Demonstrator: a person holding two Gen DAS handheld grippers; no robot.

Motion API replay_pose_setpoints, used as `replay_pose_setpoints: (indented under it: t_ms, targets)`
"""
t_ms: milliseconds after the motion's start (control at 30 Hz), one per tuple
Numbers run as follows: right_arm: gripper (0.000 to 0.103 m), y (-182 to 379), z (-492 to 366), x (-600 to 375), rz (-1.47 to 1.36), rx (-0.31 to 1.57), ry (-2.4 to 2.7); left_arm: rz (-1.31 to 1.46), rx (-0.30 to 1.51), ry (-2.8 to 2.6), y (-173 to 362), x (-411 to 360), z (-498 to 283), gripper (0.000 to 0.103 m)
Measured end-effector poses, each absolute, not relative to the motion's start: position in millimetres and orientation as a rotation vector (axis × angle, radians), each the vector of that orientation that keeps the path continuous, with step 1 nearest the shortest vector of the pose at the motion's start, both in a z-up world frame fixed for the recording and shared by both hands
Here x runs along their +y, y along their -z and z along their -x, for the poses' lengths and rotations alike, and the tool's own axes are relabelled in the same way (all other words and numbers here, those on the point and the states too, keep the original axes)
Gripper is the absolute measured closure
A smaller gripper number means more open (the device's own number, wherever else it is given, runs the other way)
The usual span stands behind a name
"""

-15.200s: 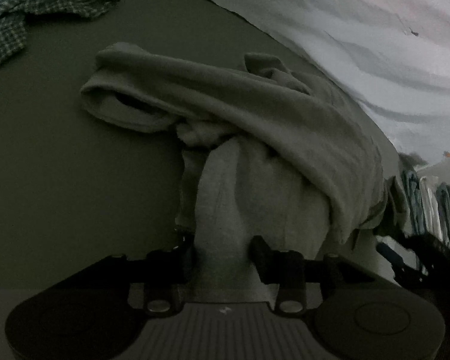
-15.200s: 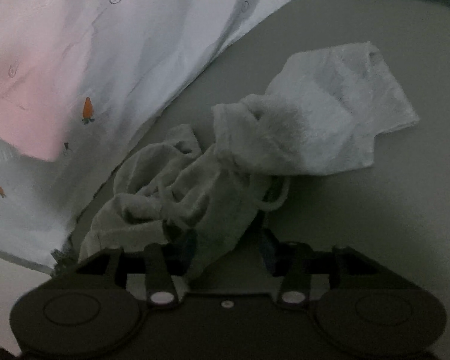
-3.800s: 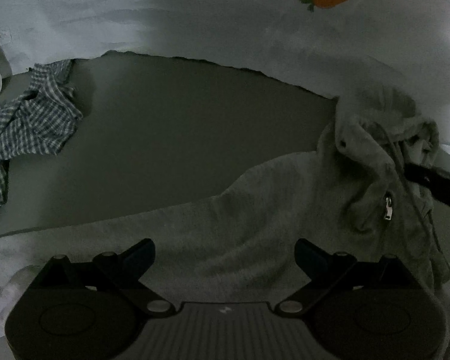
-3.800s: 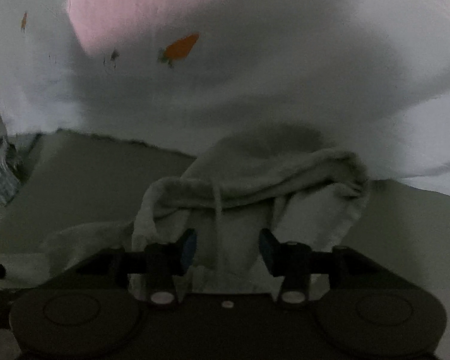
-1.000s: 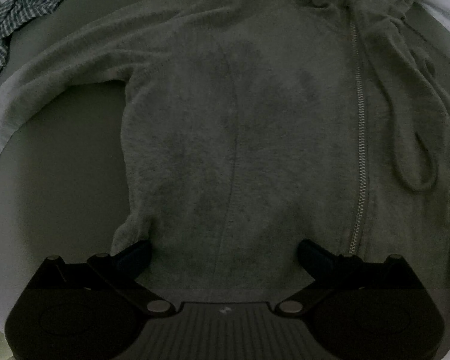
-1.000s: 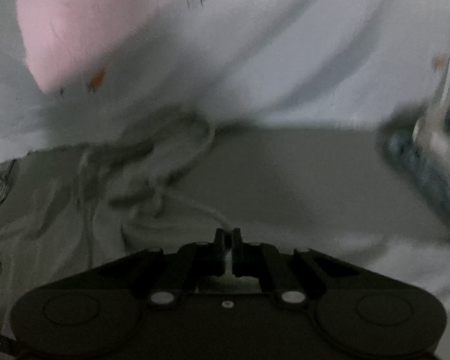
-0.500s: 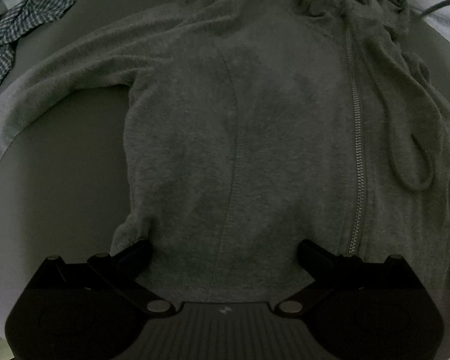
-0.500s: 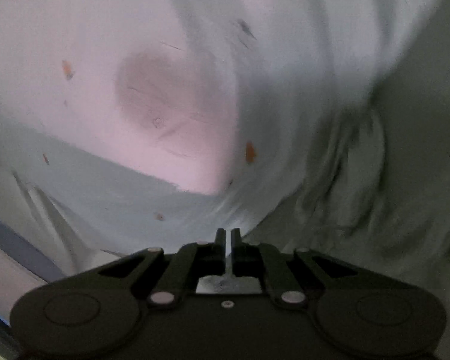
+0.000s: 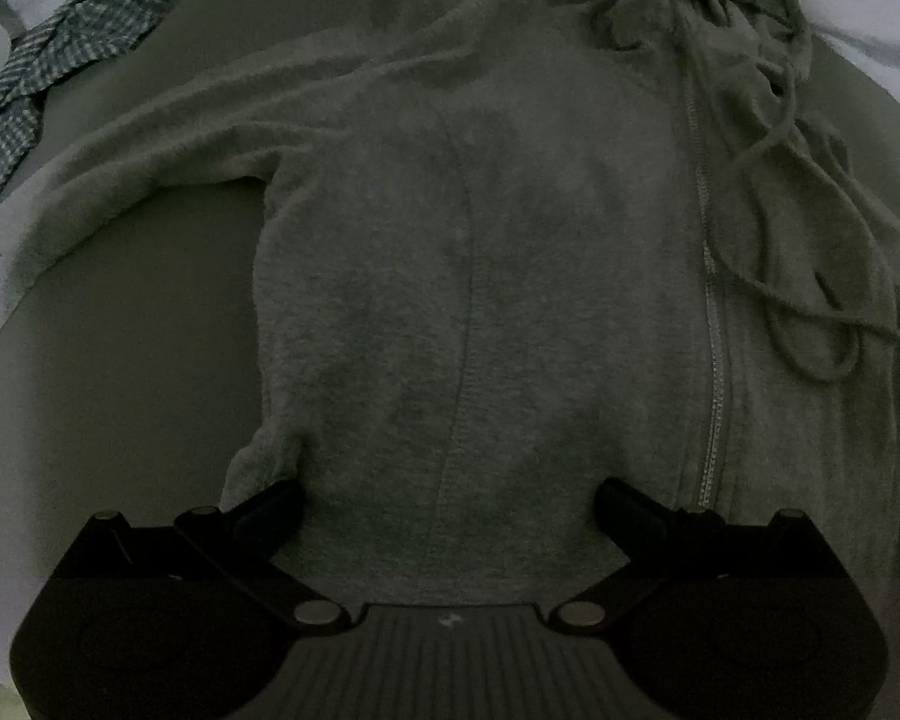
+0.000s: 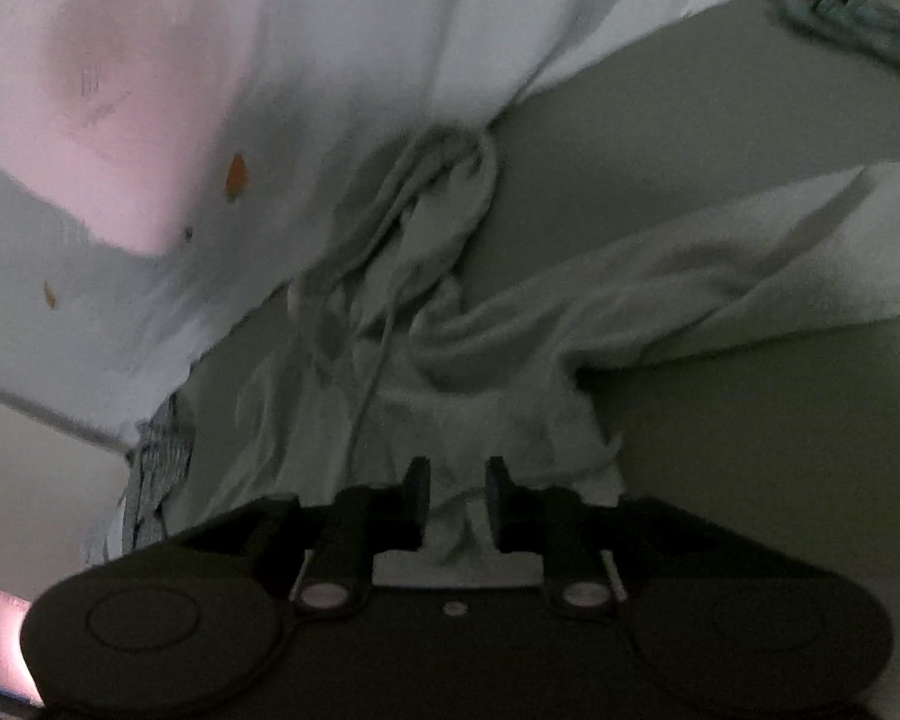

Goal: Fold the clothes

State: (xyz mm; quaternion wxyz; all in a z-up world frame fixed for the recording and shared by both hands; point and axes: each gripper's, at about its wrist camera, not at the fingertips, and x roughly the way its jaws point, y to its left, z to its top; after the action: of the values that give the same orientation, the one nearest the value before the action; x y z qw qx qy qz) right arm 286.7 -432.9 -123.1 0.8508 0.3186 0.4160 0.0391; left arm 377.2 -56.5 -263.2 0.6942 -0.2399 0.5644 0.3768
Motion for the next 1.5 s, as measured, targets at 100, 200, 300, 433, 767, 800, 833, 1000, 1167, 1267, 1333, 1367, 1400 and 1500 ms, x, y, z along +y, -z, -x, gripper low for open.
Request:
replay_pose_setpoints:
  t_ms: [100,200,300,433,767,800,833,1000,1167,1267,1333,1367,1400,1500]
  targets:
    - [0.060,118.8,-280.6,-446.1,-0.624,0.837,-0.005,0.518,1.226,-0.852,264.5,-64.5,-373.4,0.000]
    - [0.051,116.6,-261.5,-467.7,-0.574,0.808,0.092,0.490,1.192,-0.859,266.4,-73.5,-369.7,0.000]
    - [0.043,123.7,-239.5,-495.8,-0.566,0.788,0.186,0.452,1.150,-0.873,265.0,-77.4,-359.1,0.000]
    - [0.040,139.0,-205.5,-542.6,-0.597,0.746,0.340,0.406,1.067,-0.900,268.1,-73.7,-370.3,0.000]
    - [0.037,175.3,-163.9,-646.4,-0.469,0.637,0.730,0.300,0.864,-0.946,270.0,-92.4,-356.0,0.000]
    - [0.037,179.7,-163.2,-656.9,-0.468,0.643,0.745,0.290,0.848,-0.948,270.4,-95.4,-354.3,0.000]
    - [0.037,183.5,-163.3,-664.7,-0.477,0.640,0.749,0.279,0.831,-0.949,271.6,-97.8,-352.7,0.000]
    - [0.030,193.9,-166.7,-696.0,-0.500,0.603,0.772,0.214,0.788,-0.905,277.5,-100.2,-348.5,0.000]
    - [0.029,200.9,-174.8,-720.3,-0.518,0.581,0.820,0.214,0.789,-0.907,277.9,-98.9,-350.7,0.000]
    - [0.038,199.8,-172.4,-732.9,-0.617,0.531,0.827,0.217,0.795,-0.907,278.0,-97.4,-352.7,0.000]
    - [0.080,198.5,-168.4,-741.1,-0.725,0.510,0.777,0.226,0.801,-0.911,277.8,-95.5,-355.7,0.000]
    - [0.084,196.3,-165.2,-741.6,-0.744,0.501,0.783,0.228,0.804,-0.911,278.0,-94.5,-357.0,0.000]
    - [0.092,193.9,-161.9,-741.8,-0.761,0.491,0.792,0.229,0.806,-0.913,277.8,-94.8,-357.1,0.000]
    - [0.093,172.7,-142.5,-729.8,-0.753,0.448,0.840,0.229,0.808,-0.915,277.9,-95.9,-357.2,0.000]
